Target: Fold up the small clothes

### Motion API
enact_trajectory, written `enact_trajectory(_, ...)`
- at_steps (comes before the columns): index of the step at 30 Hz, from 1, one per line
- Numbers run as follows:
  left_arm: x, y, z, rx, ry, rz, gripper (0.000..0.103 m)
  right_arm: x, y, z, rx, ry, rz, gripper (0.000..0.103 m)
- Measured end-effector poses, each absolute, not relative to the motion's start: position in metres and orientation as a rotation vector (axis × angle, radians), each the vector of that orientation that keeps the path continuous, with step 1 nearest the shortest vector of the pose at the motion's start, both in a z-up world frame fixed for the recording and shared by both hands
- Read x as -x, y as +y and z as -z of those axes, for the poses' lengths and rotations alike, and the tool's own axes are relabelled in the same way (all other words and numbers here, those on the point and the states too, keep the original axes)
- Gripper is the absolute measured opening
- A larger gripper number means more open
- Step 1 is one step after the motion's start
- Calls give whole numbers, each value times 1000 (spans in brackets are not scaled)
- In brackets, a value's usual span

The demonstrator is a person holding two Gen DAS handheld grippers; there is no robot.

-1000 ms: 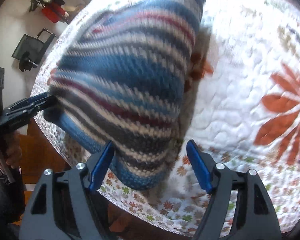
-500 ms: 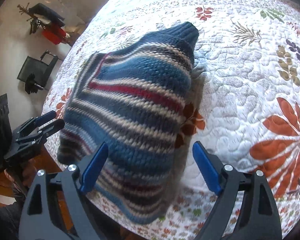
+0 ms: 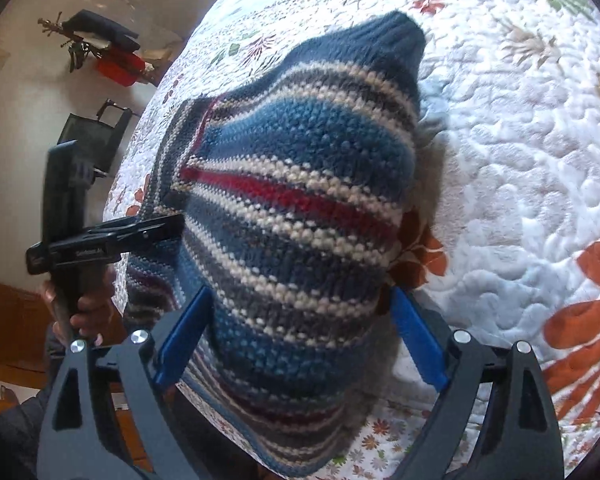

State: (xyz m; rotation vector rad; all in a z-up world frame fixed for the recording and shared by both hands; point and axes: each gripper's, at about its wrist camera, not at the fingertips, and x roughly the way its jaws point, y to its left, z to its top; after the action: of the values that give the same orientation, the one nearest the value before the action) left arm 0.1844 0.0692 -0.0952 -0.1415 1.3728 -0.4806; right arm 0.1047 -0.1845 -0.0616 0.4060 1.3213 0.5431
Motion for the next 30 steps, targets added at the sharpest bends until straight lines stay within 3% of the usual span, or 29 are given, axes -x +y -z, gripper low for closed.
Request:
enact_trajectory(4, -190, 85, 115, 264, 1414, 554, 100, -108, -187, 74, -476, 1344, -574, 89)
enact_trajectory(12, -184, 75, 117, 210, 1408, 604, 100, -116, -178, 88, -490, 1371, -605, 91)
enact_trajectory(14, -181, 76, 118, 230, 1407, 633, 93, -115, -177, 87, -487, 1368, -609, 91)
enact_trajectory(16, -183, 75, 119, 284, 1416, 668, 78, -115, -177, 88, -493, 1364, -614, 88)
enact_trajectory(19, -180, 78, 118, 310, 1403, 673, 63, -113, -180, 86, -485, 1349, -617, 78)
enact_trajectory(24, -166, 75, 107, 314, 1342, 661, 52, -107, -187, 72, -469, 1308, -643, 59)
enact_trajectory(30, -167, 40, 86, 358, 1300, 703, 47, -100, -207, 48, -462, 1255, -652, 55)
